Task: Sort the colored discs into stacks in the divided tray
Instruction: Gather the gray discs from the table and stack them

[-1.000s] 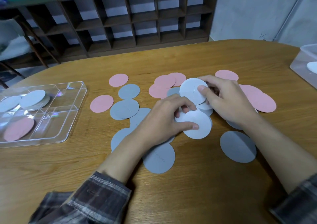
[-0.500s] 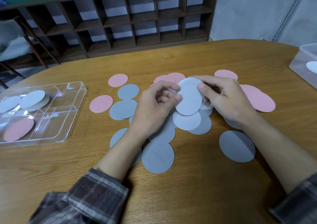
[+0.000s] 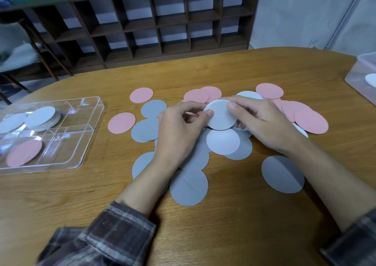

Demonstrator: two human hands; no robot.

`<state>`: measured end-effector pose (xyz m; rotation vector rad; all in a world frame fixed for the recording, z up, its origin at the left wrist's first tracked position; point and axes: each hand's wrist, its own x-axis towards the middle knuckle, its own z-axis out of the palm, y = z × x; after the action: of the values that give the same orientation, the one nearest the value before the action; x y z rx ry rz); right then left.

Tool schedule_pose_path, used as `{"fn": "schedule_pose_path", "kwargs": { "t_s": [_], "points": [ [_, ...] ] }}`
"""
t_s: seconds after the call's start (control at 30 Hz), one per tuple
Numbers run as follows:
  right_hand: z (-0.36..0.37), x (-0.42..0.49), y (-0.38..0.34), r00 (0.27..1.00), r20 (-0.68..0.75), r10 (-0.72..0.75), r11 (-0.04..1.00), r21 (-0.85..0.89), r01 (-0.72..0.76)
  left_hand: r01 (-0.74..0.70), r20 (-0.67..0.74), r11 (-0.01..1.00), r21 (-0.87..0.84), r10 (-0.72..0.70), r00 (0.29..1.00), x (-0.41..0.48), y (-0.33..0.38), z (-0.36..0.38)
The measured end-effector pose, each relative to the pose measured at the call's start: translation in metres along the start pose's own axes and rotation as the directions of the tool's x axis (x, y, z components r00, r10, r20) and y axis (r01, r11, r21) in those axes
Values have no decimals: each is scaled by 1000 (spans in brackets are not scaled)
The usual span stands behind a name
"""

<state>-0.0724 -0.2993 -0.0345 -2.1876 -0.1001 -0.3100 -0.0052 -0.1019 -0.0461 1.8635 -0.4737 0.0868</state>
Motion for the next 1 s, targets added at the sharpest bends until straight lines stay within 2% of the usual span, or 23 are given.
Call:
{"fn": "schedule_pose_path", "kwargs": {
  "t_s": [0.1,0.2,0.3,0.4,0.5,0.57,0.7,0.87,1.0],
  "points": [
    [0,1,2,1000,7,-12,996,-86,13,-36,1,998,47,36,999,-1,2,-1],
    [-1,3,9,1000,4,1,986,-168,-1,-160,6,978,135,160,987,-2,2,-2],
    [2,4,13,1000,-5,20,983,-181,-21,-276,3,931,238,283,959,-2,-1,0],
    [3,3,7,1000,-12,-10,982,-186,7,-313,9,903,295,325,946,-3,-2,0],
    [-4,4,8,996,-94,-11,991,-134,-1,-256,72,911,322,246,967,-3,-3,0],
    [-9,5,11,985,-175,5,994,-105,-23,-209,163,913,349,161,973,-4,-4,1],
    [-12,7,14,966,-256,27,993,-107,-56,-263,364,867,424,103,926,-7,-5,0],
    [-7,6,14,972,-233,45,993,-97,-69,-258,368,907,332,127,921,-3,-5,-1],
    [-5,5,13,981,-191,46,993,-102,-66,-179,281,966,186,122,952,0,-2,-3]
  ]
}}
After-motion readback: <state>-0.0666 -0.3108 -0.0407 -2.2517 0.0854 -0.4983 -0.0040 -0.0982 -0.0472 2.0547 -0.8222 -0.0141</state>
